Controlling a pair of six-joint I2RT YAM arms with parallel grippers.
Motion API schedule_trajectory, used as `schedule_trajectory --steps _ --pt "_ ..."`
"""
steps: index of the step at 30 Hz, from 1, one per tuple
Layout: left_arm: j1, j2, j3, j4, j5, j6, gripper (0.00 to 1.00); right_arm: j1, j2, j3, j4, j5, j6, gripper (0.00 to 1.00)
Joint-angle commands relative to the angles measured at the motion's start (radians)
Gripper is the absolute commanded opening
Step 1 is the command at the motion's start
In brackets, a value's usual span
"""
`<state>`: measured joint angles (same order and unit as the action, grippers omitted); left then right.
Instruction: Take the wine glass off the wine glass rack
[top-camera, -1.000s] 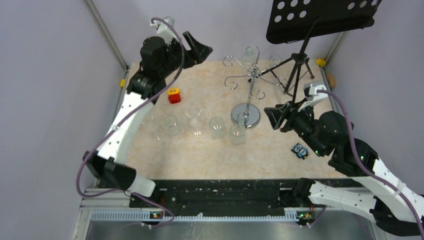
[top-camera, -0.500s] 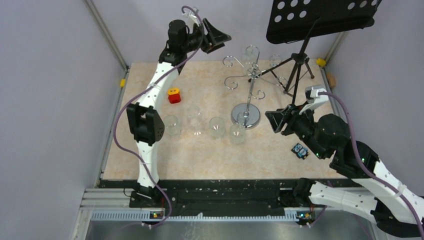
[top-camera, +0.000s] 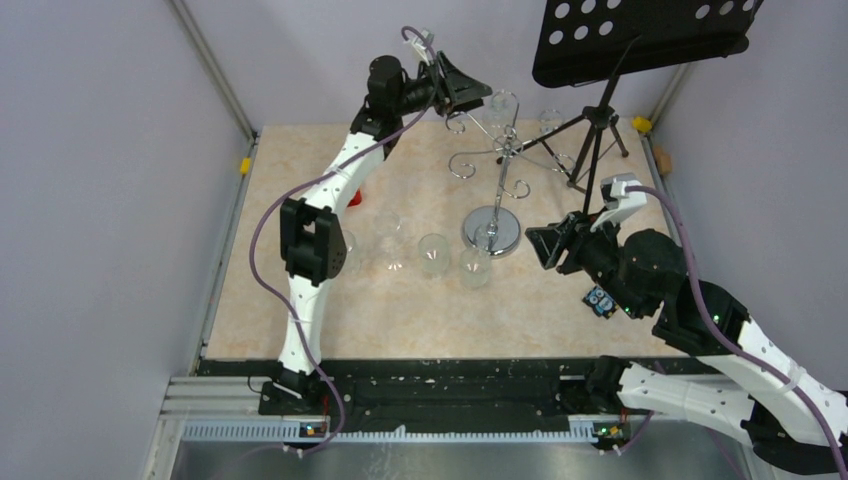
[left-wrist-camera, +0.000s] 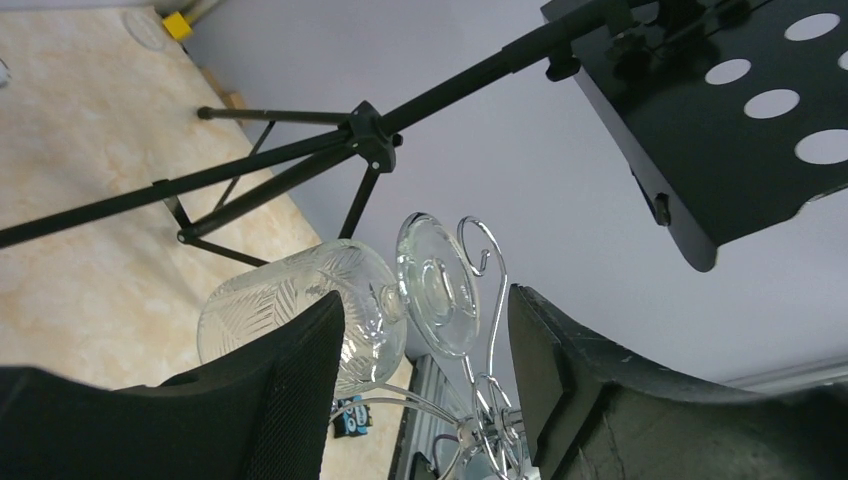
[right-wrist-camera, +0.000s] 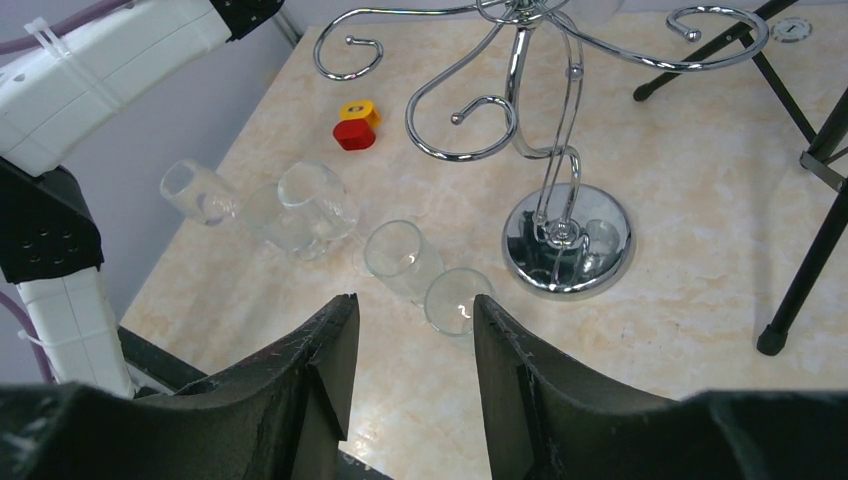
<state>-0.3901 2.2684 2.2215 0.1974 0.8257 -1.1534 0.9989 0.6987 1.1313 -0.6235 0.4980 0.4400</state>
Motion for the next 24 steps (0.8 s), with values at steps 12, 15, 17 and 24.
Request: schedule_trajectory --steps 12,15,17,24 --pt "-0.010 0.038 0.041 0.141 0.038 -0.132 0.32 0.004 -0.011 -0.011 0.023 0.001 0.018 0.47" --pt "-0.010 0.042 0.041 0.135 0.050 -0.133 0.29 0.003 -0.014 -0.014 0.027 0.005 0.019 0.47" --pt "-0.011 0.045 0.042 0.142 0.060 -0.138 0.25 0.004 -0.013 -0.016 0.030 0.005 0.018 0.47" --pt "-0.010 0.031 0.040 0.177 0.075 -0.162 0.00 0.003 -0.010 -0.021 0.035 0.011 0.017 0.46"
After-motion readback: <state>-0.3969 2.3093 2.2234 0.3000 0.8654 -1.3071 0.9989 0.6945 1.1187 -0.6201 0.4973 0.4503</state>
